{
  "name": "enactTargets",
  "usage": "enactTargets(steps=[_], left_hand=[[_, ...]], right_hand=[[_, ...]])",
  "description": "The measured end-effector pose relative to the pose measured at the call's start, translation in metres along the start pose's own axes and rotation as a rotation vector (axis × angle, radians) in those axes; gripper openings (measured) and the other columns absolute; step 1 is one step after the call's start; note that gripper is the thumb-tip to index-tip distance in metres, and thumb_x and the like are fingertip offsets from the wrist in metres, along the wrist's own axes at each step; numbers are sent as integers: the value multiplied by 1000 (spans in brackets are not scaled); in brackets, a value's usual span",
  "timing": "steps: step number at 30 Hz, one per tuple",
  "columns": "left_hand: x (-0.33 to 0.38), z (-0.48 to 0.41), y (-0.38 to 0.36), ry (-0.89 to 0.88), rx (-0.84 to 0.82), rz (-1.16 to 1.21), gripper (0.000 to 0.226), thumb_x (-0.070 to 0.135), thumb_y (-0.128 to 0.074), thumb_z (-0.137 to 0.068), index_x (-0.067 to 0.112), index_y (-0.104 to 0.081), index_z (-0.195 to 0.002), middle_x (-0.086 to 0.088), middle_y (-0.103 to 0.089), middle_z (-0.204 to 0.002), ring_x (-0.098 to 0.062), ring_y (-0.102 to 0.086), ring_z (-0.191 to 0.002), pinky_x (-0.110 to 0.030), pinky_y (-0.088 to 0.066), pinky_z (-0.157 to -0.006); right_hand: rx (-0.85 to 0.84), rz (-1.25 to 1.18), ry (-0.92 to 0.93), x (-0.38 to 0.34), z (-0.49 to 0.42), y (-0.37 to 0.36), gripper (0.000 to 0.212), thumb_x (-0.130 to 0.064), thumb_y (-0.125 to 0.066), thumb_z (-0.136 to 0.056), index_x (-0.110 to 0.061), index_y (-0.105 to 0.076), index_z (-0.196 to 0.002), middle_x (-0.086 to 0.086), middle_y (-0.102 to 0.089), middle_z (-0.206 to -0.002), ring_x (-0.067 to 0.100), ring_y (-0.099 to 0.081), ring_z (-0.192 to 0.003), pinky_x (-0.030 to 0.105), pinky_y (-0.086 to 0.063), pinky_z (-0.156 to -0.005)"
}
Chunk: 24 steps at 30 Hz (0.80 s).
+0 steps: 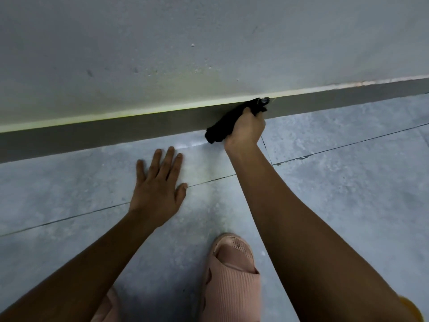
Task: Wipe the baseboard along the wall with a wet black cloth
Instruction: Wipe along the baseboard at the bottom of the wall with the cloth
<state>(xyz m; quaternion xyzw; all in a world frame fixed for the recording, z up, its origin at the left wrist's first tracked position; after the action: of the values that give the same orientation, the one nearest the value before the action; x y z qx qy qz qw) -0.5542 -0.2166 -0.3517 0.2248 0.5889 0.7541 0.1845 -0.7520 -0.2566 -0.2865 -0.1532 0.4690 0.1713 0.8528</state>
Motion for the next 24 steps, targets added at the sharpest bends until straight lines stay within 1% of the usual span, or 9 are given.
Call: enactTargets(steps=[3,6,10,11,14,16,19,22,24], left_hand=[[1,1,1,-1,-8,12,73,51,-2,-86,14,-3,-150,-10,0,-159,-31,3,-145,-55,-3,-113],[1,0,1,4,-3,8,73,51,-3,-87,14,-6,-150,-10,-2,-159,-31,0,-145,-56,-4,-113],[0,-1,0,-10,3,34,72,51,-8,-88,14,-11,-149,-11,-9,-158,-32,-5,-145,-57,-7,-112],[0,0,0,-16,5,41,72,52,-7,-88,14,-10,-149,-11,-7,-159,-31,-3,-145,-56,-5,-112],[-2,1,0,-25,-6,29,74,54,0,-86,16,-2,-149,-9,0,-159,-30,3,-145,-53,0,-112],[-2,1,0,-17,-23,26,76,55,4,-84,17,3,-149,-8,6,-159,-29,8,-145,-52,3,-112],[-1,1,1,-20,-23,21,75,55,6,-83,17,6,-148,-8,8,-158,-29,8,-145,-52,4,-112],[-2,1,0,-23,0,19,72,53,0,-87,15,-3,-149,-10,-2,-159,-31,1,-145,-54,-1,-112],[-2,1,-1,-23,5,23,71,52,-5,-89,14,-9,-149,-11,-8,-158,-33,-4,-145,-56,-6,-112]], right_hand=[[21,26,-1,3,-8,8,47,-13,-37,-99,-17,-36,-146,11,-53,-134,30,-54,-116,46,-44,-101],[-12,59,-59,11,-2,4,46,-13,-37,-100,-14,-35,-146,12,-52,-136,29,-53,-118,42,-44,-101],[-28,-20,-81,10,4,1,34,-6,-40,-99,-5,-51,-131,6,-61,-102,20,-59,-88,30,-51,-72],[-26,-85,-72,5,3,2,33,-6,-41,-99,-4,-53,-129,4,-61,-97,18,-58,-84,29,-50,-70],[33,-143,55,-13,-12,13,37,-8,-42,-98,-6,-51,-134,10,-61,-112,23,-58,-92,37,-50,-86],[87,-99,98,-19,-25,22,39,-10,-41,-98,-8,-49,-137,13,-60,-122,25,-58,-97,37,-49,-87],[103,-86,28,-15,-33,29,39,-13,-39,-100,-10,-47,-137,12,-58,-124,31,-57,-105,39,-49,-88],[64,-51,-47,-6,-26,21,39,-12,-38,-100,-8,-46,-137,12,-56,-125,34,-55,-111,44,-47,-94],[56,-38,-91,1,-17,15,39,-10,-39,-98,-9,-47,-136,11,-56,-124,33,-55,-110,43,-48,-91]])
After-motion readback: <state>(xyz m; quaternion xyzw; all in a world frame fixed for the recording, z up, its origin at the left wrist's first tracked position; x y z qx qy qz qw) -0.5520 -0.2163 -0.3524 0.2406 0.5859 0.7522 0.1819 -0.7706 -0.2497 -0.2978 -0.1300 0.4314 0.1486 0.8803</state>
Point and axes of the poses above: each hand's wrist, its own z-axis away from the middle knuckle, its own y-axis out of the back of the hand, x = y × z, the point moved 5 cm from there along -z, towards the middle knuckle
